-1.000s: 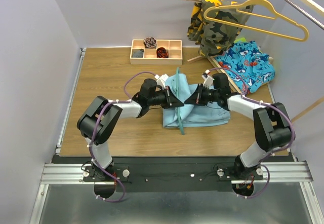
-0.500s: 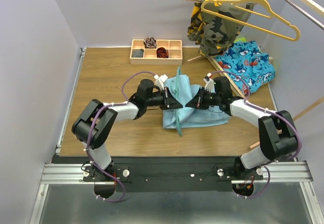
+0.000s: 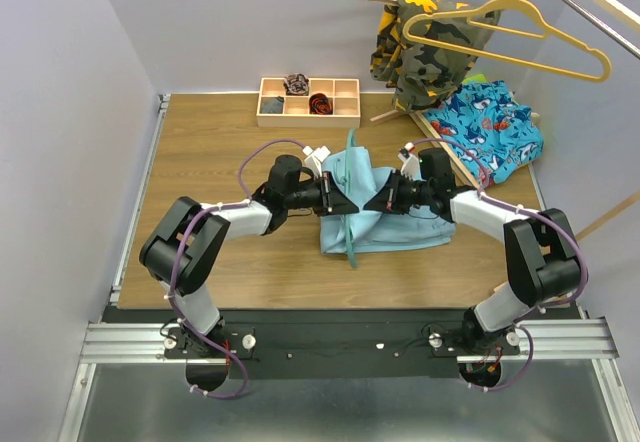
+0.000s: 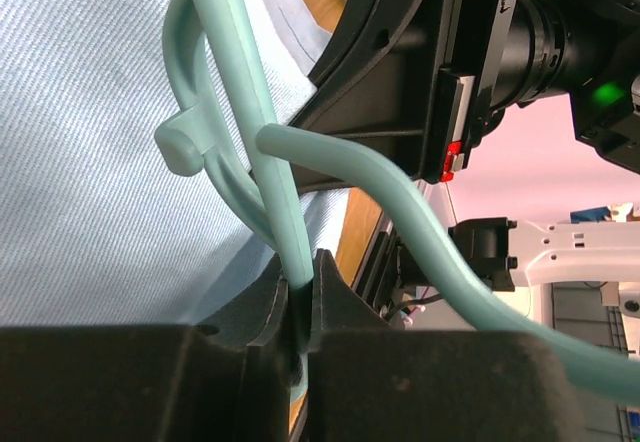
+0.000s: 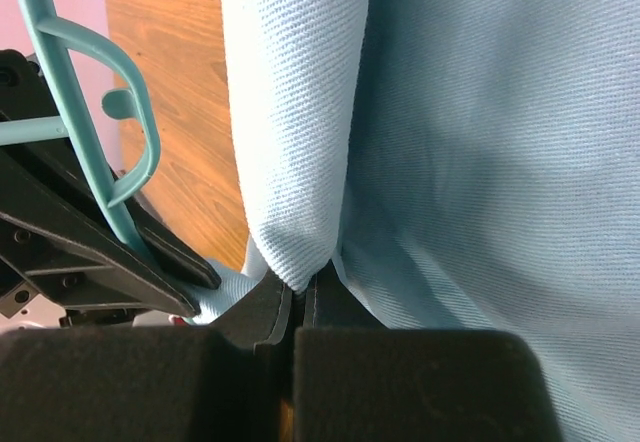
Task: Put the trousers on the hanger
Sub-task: Place the trousers on the hanger, then place the hanger at the clothesline, then reset both arms
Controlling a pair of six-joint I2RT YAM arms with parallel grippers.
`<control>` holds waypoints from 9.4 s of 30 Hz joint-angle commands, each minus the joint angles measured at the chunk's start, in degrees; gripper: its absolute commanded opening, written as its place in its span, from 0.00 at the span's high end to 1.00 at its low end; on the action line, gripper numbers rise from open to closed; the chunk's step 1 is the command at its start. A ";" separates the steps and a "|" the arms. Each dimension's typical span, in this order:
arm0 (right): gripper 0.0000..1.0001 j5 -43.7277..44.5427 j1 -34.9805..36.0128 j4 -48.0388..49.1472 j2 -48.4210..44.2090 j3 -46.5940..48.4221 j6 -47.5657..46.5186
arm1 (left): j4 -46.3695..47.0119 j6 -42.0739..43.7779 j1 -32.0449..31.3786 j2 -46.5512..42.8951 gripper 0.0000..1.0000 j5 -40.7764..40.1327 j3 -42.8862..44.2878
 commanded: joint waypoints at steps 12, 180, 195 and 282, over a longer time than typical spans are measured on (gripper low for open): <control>0.99 5.68 -2.99 -4.88 1.63 -1.01 -4.94 | 1.30 -0.70 3.07 2.60 0.90 1.20 0.22; 0.99 61.16 18.11 -18.24 -29.32 28.77 0.86 | -41.86 8.62 -3.78 -19.11 0.15 -15.77 33.53; 0.99 66.24 12.48 -16.22 -26.75 32.82 4.99 | -42.91 9.58 -2.99 -21.75 0.15 -16.91 31.77; 0.00 50.69 -6.33 -32.66 -45.56 21.75 -16.28 | -59.61 23.12 8.08 -35.63 0.07 -61.02 32.73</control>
